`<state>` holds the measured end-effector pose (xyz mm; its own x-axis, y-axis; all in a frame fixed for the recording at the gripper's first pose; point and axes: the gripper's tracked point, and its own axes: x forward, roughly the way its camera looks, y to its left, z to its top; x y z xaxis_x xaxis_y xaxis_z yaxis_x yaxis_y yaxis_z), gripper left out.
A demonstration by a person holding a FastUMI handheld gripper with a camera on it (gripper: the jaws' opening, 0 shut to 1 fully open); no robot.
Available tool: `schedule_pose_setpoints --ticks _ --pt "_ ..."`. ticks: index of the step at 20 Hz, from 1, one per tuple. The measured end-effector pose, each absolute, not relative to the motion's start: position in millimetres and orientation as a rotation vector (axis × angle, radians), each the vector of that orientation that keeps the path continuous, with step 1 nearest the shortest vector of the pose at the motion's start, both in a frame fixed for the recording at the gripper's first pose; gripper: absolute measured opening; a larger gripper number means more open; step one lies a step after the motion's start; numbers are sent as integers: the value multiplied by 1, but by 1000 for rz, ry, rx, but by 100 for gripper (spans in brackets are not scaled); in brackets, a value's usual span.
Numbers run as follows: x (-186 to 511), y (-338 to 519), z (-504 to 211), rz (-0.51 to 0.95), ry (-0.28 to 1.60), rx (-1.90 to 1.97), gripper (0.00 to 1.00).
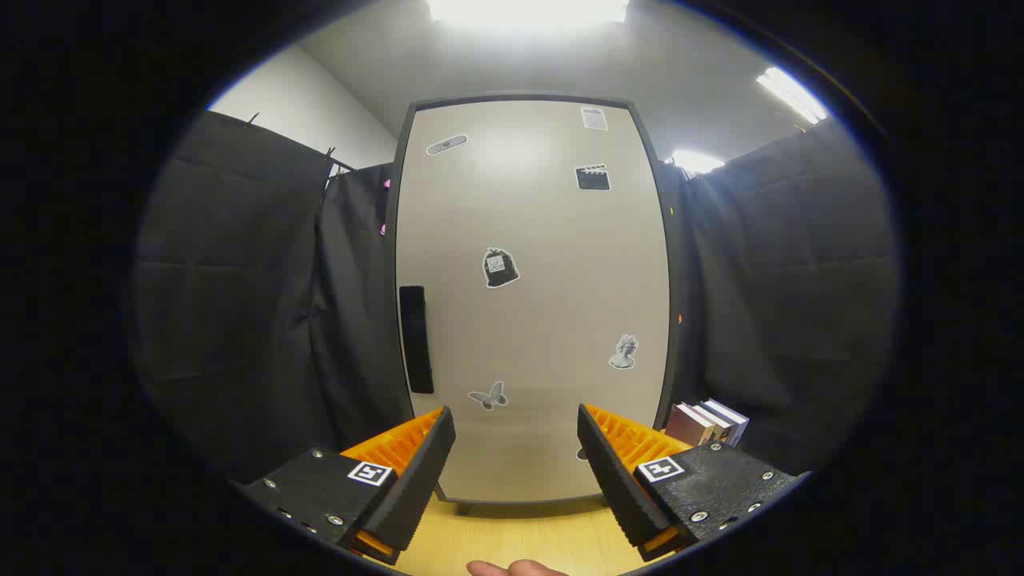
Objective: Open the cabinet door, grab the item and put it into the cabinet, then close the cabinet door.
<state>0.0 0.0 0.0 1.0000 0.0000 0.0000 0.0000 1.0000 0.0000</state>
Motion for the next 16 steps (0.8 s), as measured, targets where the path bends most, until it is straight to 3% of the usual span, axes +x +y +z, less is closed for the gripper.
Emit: schedule_pose_setpoints --ticks 16 --pt "0 1 4 -3 -1 17 95"
